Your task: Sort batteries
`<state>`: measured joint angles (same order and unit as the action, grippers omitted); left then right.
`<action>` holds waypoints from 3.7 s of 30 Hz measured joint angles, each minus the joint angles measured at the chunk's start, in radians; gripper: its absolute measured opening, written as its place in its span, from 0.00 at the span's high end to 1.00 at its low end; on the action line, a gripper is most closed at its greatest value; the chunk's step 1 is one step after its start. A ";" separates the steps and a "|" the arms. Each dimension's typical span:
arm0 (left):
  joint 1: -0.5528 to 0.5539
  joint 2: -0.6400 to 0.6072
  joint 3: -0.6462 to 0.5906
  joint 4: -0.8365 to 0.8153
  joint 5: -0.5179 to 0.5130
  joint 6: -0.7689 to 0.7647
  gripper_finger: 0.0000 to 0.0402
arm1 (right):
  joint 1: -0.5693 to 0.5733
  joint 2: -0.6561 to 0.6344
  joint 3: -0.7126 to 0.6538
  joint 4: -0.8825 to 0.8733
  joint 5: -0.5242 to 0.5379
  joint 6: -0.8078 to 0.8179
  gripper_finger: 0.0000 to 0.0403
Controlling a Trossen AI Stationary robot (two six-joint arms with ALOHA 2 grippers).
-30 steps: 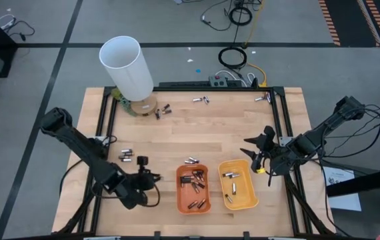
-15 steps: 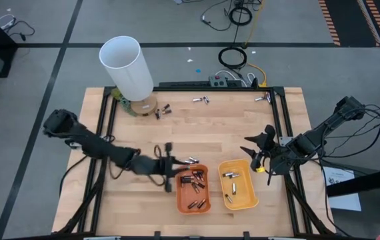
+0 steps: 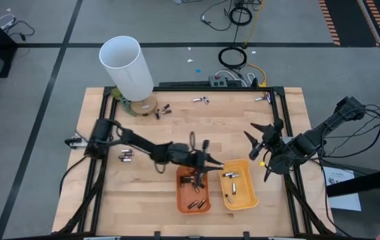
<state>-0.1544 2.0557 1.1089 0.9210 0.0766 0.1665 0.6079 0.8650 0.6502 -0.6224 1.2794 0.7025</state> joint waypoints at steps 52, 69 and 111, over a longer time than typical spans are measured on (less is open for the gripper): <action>0.047 -0.101 0.314 -0.753 0.028 0.225 0.60 | -0.040 0.000 0.000 0.020 -0.029 0.000 0.52; 0.138 -0.481 0.082 -1.589 -0.114 -0.006 0.60 | -0.040 -0.001 0.000 0.010 -0.054 -0.010 0.52; 0.058 -0.675 -0.296 -1.749 -0.248 -0.523 0.60 | -0.124 -0.001 0.000 0.011 -0.020 -0.087 0.52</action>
<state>-0.0967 1.3808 0.8134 -0.8283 -0.1715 -0.3563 0.4837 0.8642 0.6498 -0.6110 1.2599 0.6156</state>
